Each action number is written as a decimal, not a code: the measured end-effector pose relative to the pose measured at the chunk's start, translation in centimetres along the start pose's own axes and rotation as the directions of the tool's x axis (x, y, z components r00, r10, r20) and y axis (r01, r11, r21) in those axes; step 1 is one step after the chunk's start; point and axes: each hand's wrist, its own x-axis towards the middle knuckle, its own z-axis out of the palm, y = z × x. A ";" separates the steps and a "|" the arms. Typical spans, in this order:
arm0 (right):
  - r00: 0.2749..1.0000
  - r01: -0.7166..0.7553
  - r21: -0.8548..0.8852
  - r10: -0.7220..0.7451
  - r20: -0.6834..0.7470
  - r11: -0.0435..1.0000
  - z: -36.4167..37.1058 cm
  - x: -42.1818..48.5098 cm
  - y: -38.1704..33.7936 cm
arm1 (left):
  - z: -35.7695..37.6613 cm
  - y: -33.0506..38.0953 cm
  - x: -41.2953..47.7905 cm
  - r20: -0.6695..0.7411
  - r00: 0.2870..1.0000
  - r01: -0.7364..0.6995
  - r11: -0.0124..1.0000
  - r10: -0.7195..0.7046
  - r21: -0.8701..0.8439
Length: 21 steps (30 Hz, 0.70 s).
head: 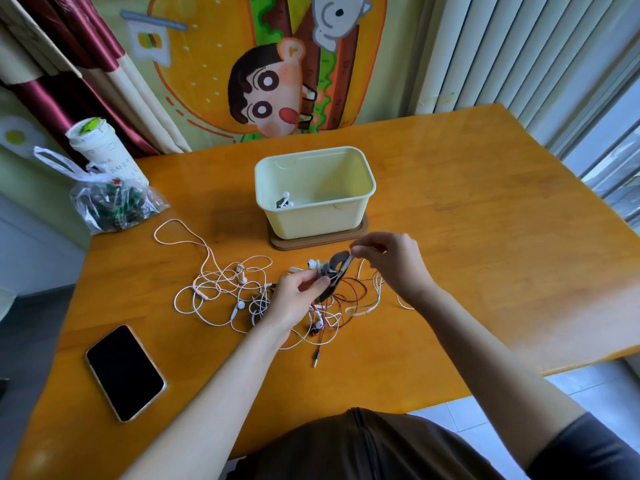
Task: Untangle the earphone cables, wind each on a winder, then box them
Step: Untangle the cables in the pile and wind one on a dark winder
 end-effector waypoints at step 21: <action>0.992 -0.074 0.309 0.103 -0.078 0.948 2.7 -1.2 0.2 | 0.5 2.5 -0.3 0.190 0.976 0.212 0.680 -0.108 -0.702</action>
